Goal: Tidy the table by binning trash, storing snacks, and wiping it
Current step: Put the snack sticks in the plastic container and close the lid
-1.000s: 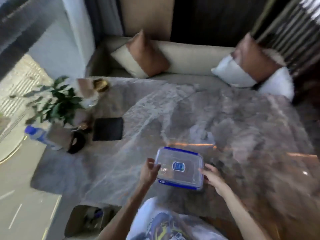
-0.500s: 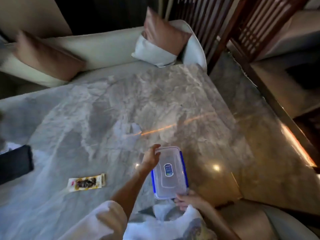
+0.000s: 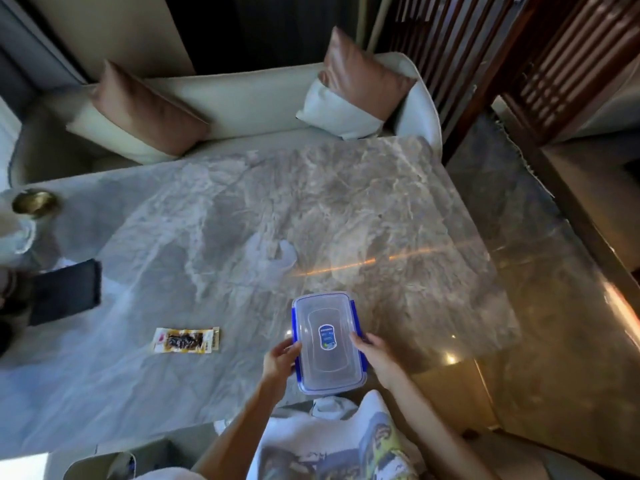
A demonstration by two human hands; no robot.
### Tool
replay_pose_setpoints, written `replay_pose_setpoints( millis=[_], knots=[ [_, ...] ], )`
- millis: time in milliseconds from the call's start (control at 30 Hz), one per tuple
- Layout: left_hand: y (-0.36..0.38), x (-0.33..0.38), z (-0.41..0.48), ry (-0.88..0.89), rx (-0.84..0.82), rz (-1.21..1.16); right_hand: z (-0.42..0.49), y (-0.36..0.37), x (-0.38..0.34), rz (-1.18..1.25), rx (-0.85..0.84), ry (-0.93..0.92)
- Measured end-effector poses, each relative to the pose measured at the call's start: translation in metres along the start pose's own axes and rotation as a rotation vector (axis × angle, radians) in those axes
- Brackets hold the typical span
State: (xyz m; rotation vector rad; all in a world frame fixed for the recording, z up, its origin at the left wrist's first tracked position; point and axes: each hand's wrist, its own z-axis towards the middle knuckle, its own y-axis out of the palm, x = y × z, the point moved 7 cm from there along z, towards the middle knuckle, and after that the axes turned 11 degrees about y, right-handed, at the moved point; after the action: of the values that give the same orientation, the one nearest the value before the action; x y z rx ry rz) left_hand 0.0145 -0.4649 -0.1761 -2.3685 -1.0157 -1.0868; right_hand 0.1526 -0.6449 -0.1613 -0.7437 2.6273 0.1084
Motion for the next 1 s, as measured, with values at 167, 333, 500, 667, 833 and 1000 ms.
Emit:
replay_pose_setpoints(
  millis=[167, 333, 500, 667, 833, 1000],
  knots=[
    [-0.043, -0.003, -0.005, 0.043, 0.271, -0.037, -0.006, 0.038, 0.012, -0.034, 0.023, -0.036],
    [-0.059, -0.003, -0.011, 0.046, 0.412, 0.013, -0.014, 0.061, 0.010, -0.155, 0.115, -0.096],
    [-0.071, -0.007, -0.023, 0.042, 0.543, 0.093, -0.009, 0.059, 0.015, -0.151, 0.263, -0.112],
    [-0.077, -0.026, -0.025, -0.013, 0.409, 0.145, -0.005, 0.064, 0.011, -0.285, 0.267, -0.159],
    [-0.076, -0.008, -0.026, 0.065, 0.366, 0.223, -0.022, 0.083, -0.019, -0.437, 0.282, -0.287],
    [-0.073, 0.004, -0.022, 0.086, 0.331, 0.187, -0.037, 0.101, -0.034, -0.627, 0.280, -0.451]
  ],
)
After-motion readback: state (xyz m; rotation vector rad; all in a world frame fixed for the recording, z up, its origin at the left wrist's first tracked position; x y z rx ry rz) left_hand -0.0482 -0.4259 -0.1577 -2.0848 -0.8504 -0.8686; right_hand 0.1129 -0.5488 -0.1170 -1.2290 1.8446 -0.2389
